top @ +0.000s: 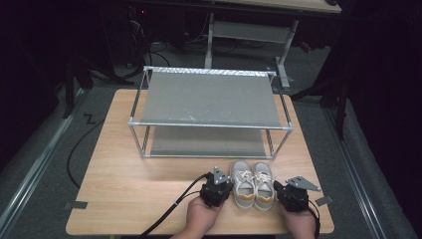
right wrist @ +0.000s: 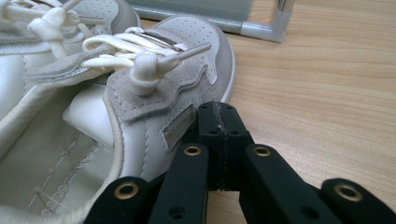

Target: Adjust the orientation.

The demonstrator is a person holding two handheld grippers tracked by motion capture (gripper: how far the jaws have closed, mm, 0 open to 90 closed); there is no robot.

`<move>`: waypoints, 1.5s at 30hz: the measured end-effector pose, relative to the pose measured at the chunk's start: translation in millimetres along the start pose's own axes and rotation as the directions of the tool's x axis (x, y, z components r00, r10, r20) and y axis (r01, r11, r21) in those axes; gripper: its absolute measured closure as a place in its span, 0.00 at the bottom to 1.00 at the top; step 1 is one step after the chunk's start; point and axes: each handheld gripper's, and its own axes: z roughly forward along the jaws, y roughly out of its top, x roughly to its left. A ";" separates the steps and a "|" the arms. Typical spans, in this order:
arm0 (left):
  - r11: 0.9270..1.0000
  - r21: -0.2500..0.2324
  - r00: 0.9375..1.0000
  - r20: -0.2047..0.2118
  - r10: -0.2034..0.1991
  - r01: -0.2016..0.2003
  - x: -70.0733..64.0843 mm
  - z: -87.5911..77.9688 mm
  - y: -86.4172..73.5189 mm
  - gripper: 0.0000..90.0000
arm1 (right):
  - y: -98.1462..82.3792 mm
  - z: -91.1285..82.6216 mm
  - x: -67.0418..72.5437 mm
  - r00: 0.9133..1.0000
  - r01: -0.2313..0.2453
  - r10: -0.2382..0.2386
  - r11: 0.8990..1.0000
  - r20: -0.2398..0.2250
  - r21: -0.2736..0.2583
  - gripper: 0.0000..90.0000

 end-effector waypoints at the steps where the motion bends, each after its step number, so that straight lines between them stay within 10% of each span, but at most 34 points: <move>1: 1.000 0.000 1.000 0.000 0.002 -0.002 -0.7 0.5 0.3 1.00 | 0.5 1.0 -0.7 1.000 0.001 -0.001 1.000 0.003 -0.003 1.00; 22: 0.999 -0.027 0.999 -0.031 0.024 -0.025 2.5 -7.6 -0.1 1.00 | 2.4 -2.5 -3.3 1.000 0.014 -0.014 1.000 0.018 -0.015 1.00; 35: 0.996 -0.049 0.979 -0.197 0.061 -0.072 89.0 -143.7 -26.7 0.93 | 0.3 -10.5 -14.7 1.000 -0.007 0.007 1.000 0.027 -0.009 0.98; 37: 0.993 -0.052 0.961 -0.260 0.090 -0.107 101.7 -164.7 -36.9 0.88 | -0.5 -8.4 -15.1 1.000 -0.006 0.006 1.000 0.029 0.019 0.95; 39: 0.992 -0.083 0.957 -0.282 0.065 -0.092 114.9 -177.5 -48.7 0.82 | -1.1 -7.3 -15.0 0.999 0.004 -0.006 0.999 0.049 0.039 0.90; 41: 0.995 -0.101 0.968 -0.249 -0.001 -0.025 130.0 -185.8 -52.6 0.76 | -0.6 -5.8 -15.6 0.998 0.003 -0.008 0.997 0.066 0.077 0.84; 45: 0.980 -0.199 0.965 -0.248 -0.082 0.032 148.6 -200.6 -48.0 0.63 | 5.8 -1.9 -15.8 0.995 -0.037 0.021 0.987 0.097 0.157 0.73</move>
